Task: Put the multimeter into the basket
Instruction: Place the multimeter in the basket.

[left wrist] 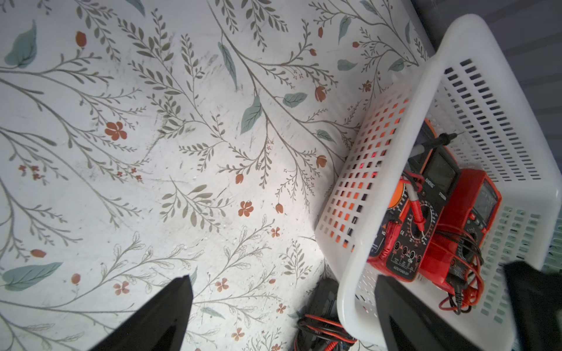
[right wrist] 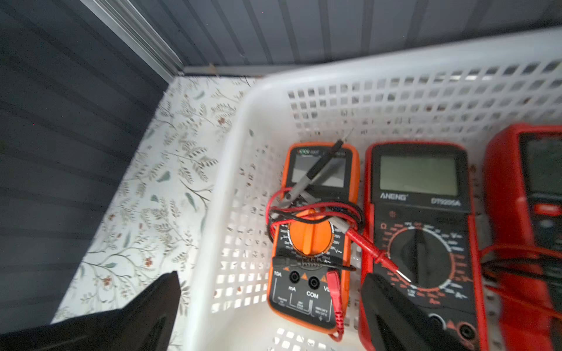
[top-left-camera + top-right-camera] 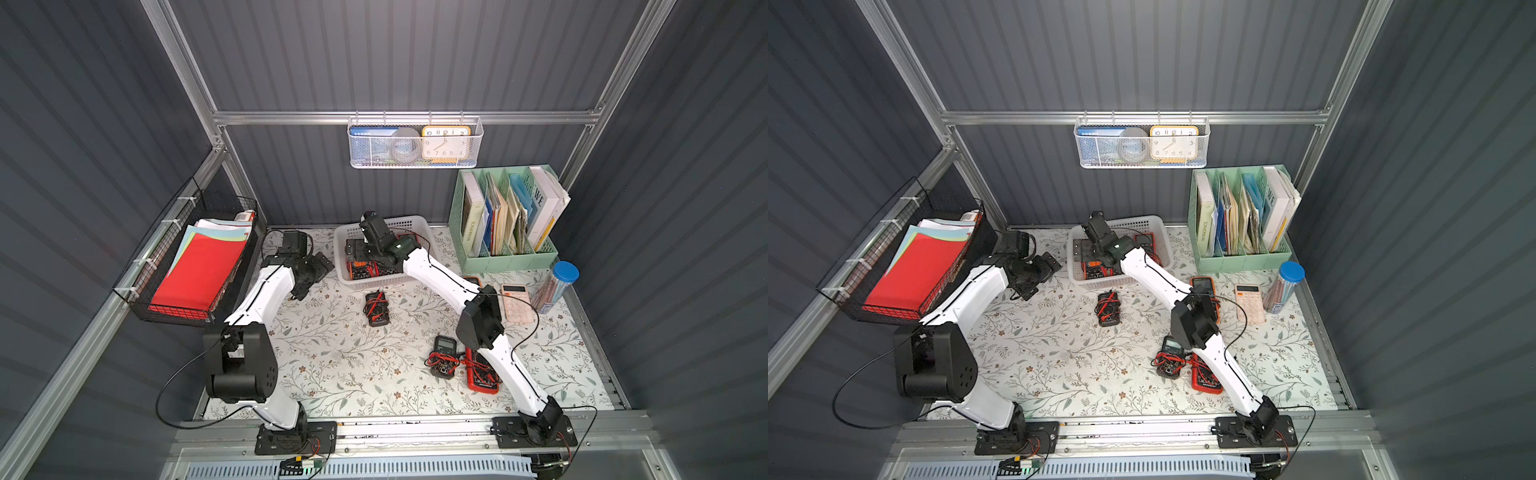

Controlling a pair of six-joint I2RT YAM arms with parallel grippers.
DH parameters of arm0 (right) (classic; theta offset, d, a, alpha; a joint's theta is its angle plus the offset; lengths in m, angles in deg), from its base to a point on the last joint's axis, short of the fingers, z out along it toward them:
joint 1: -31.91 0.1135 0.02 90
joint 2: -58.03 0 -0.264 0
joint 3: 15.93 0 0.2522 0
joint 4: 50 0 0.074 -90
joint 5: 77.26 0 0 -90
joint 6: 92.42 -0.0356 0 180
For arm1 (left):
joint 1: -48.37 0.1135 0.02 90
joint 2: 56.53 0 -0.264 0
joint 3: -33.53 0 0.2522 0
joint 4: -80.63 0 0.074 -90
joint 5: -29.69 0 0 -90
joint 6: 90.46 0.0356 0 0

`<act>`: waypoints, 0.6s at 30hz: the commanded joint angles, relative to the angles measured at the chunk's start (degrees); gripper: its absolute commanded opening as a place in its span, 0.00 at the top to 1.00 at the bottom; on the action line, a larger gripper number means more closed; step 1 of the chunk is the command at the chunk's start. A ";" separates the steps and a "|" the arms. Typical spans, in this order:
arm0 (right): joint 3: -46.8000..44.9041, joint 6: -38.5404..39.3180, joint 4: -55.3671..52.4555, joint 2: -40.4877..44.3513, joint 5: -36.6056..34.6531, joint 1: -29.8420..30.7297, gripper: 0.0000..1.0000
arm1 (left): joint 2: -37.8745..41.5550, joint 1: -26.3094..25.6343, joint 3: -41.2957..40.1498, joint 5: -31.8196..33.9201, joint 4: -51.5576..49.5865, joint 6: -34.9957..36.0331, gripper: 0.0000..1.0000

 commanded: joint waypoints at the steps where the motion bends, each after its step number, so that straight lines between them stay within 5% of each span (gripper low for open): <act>1: -1.65 1.20 -0.05 5.92 0.35 -0.24 0.01 | 1.77 -0.50 3.06 -2.18 -0.82 3.56 0.01; 9: -22.11 -0.50 0.07 24.11 1.65 -2.44 0.01 | 5.82 -10.05 6.40 2.50 -5.52 9.46 0.01; 18: -53.92 -6.07 4.60 45.44 2.10 -8.85 0.01 | 11.75 -21.07 -2.52 6.89 -2.89 7.42 0.01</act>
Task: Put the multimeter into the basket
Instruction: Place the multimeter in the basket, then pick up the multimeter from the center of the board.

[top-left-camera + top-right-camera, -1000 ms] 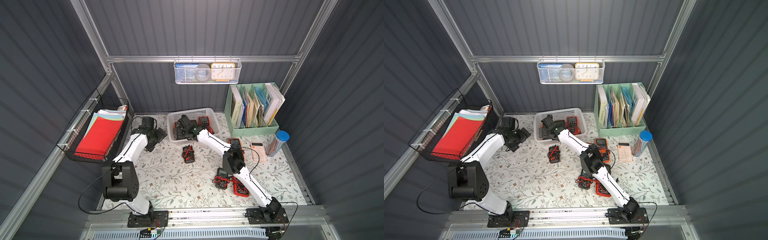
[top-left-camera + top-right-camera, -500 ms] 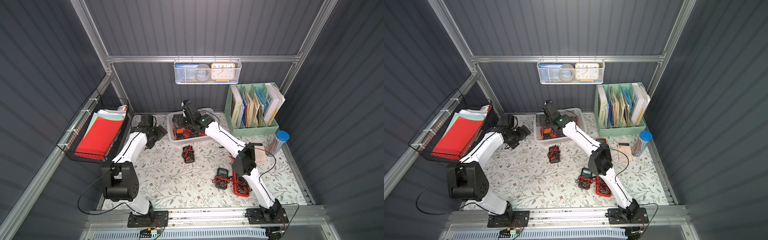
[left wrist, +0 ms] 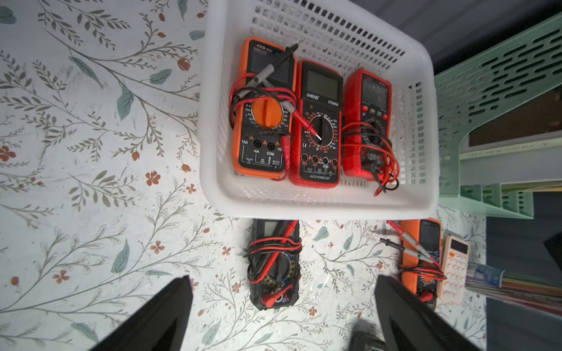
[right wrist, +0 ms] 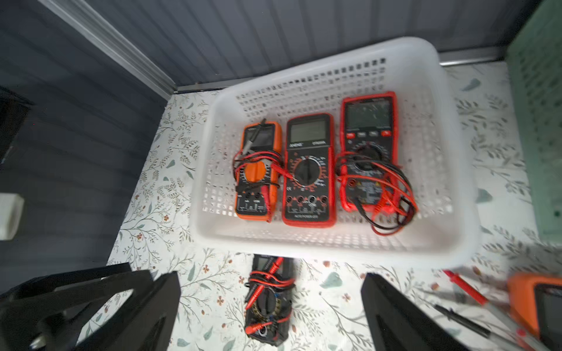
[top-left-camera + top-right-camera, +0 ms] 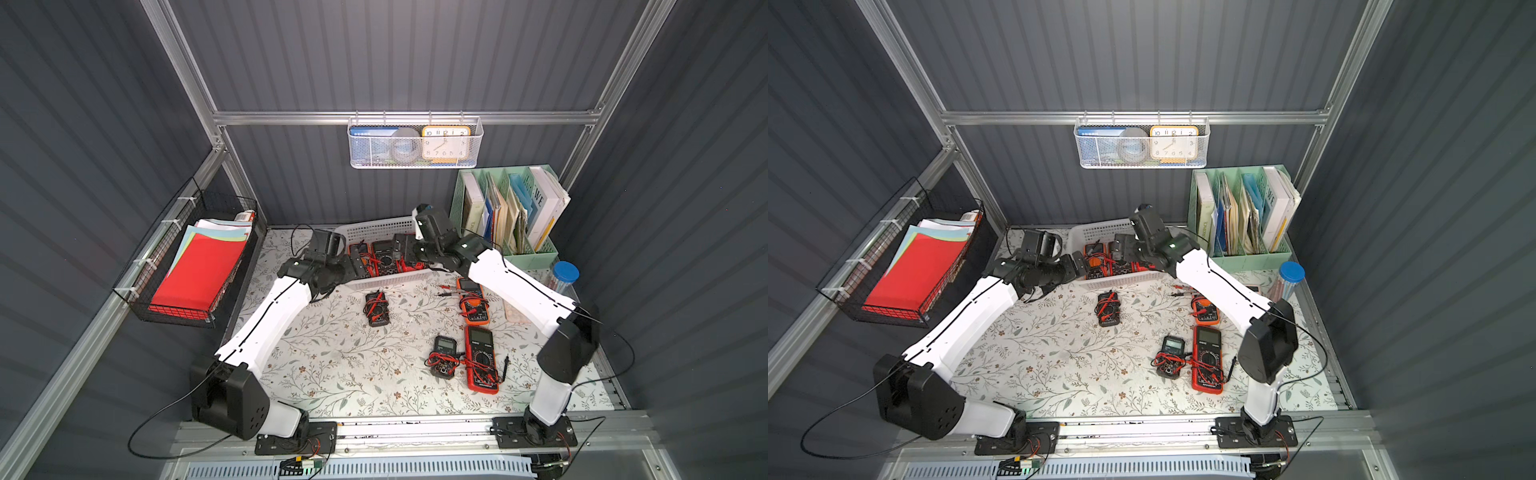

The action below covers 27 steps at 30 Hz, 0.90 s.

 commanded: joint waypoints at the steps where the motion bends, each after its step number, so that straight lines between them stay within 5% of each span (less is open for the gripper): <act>1: -9.45 -3.09 1.55 6.61 0.45 -2.73 0.01 | 0.79 -4.40 -2.65 3.53 -0.41 0.46 0.01; 14: -39.74 -8.76 -10.20 28.01 -3.98 -9.73 0.01 | -7.76 -25.02 -6.95 6.60 5.76 -3.27 0.01; 27: -55.03 -14.02 -15.06 39.27 -2.82 -11.51 0.01 | -11.45 -28.14 -6.44 4.66 8.77 -5.40 0.01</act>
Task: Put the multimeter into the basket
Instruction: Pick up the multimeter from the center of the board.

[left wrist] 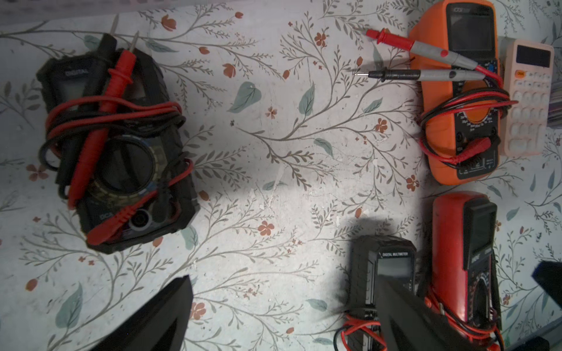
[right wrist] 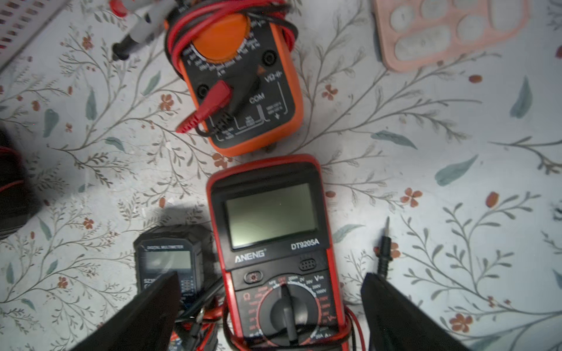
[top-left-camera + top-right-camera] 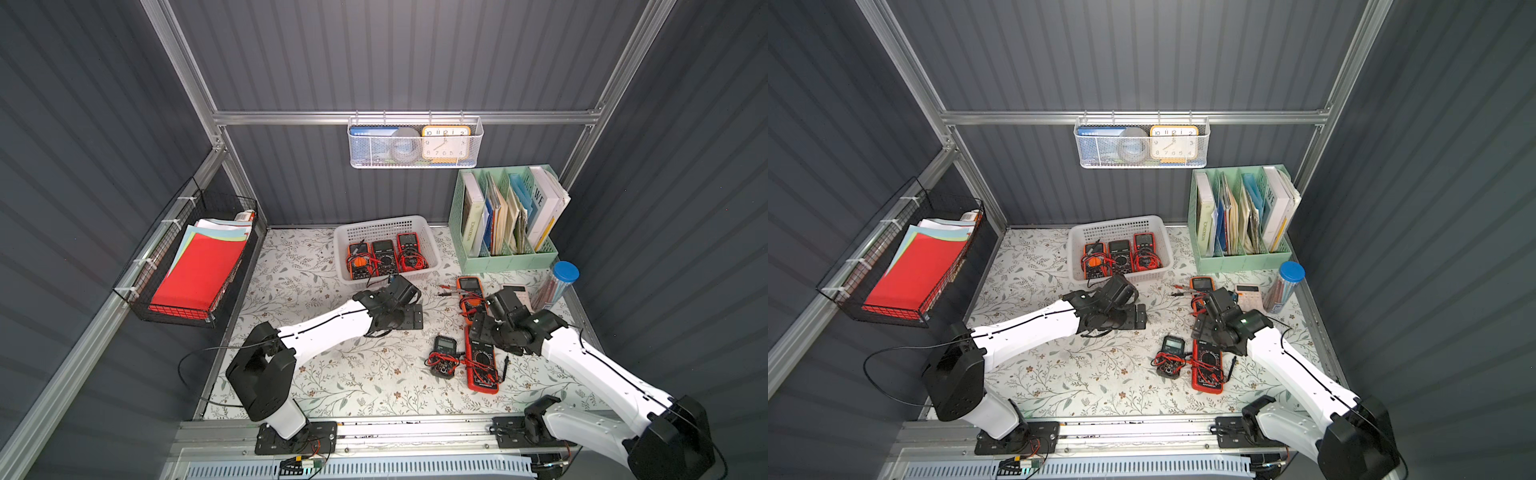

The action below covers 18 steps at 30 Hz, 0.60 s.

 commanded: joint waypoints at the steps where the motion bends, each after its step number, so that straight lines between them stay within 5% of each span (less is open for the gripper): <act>1: -1.27 -1.70 -0.93 0.04 1.13 -0.18 0.01 | -0.96 -0.32 1.38 -0.55 -0.14 -0.55 0.01; 18: -4.33 0.91 2.91 -5.56 6.45 -0.21 0.01 | -2.08 -0.57 1.39 -1.33 -0.33 -0.80 0.01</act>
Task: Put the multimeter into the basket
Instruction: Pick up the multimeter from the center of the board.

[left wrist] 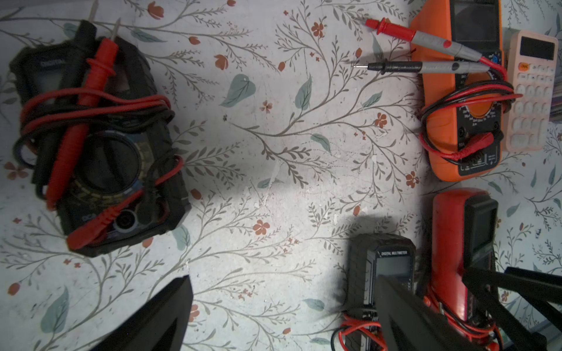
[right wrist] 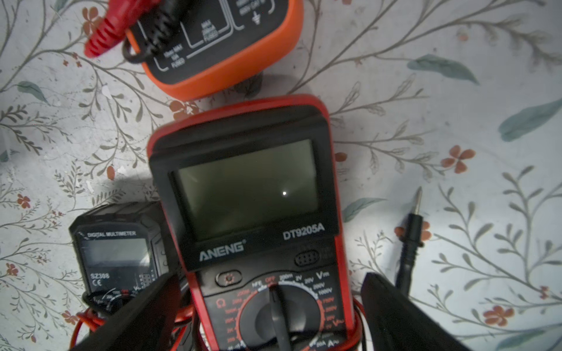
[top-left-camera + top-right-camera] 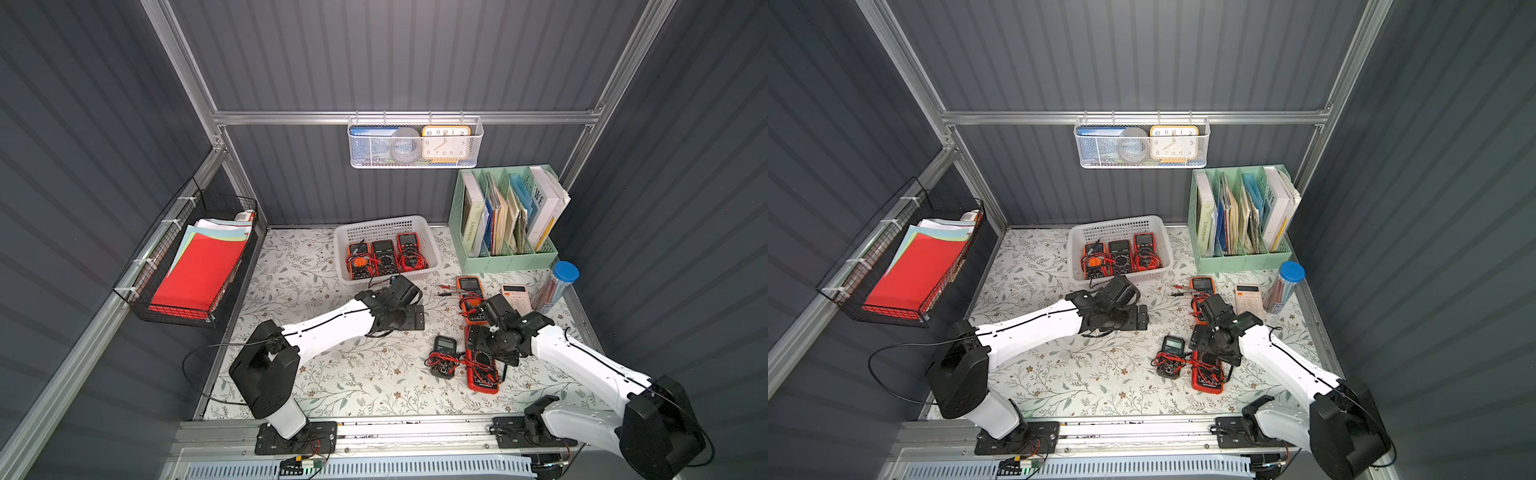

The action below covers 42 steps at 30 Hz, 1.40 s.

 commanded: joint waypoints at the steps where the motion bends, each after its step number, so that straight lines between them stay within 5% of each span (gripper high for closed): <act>1: -1.18 1.11 1.24 -0.65 1.01 -0.14 0.01 | -0.84 -0.25 0.92 -0.21 -0.37 -0.71 0.01; 26: -4.55 1.37 8.31 -12.42 4.93 -0.14 0.02 | -0.84 -0.32 1.12 0.14 -0.47 -0.76 0.01; 33: -5.69 1.54 7.83 -10.76 6.11 -0.16 0.17 | -0.57 -0.29 1.38 0.09 -0.42 -1.03 0.01; 38: -5.81 1.24 4.50 -4.24 6.29 -0.14 0.33 | -0.24 -0.33 1.57 -0.03 -0.20 -1.34 0.01; 42: -4.60 0.80 0.97 1.98 5.19 -0.13 0.36 | 0.00 -0.31 2.09 0.19 -0.20 -1.38 0.01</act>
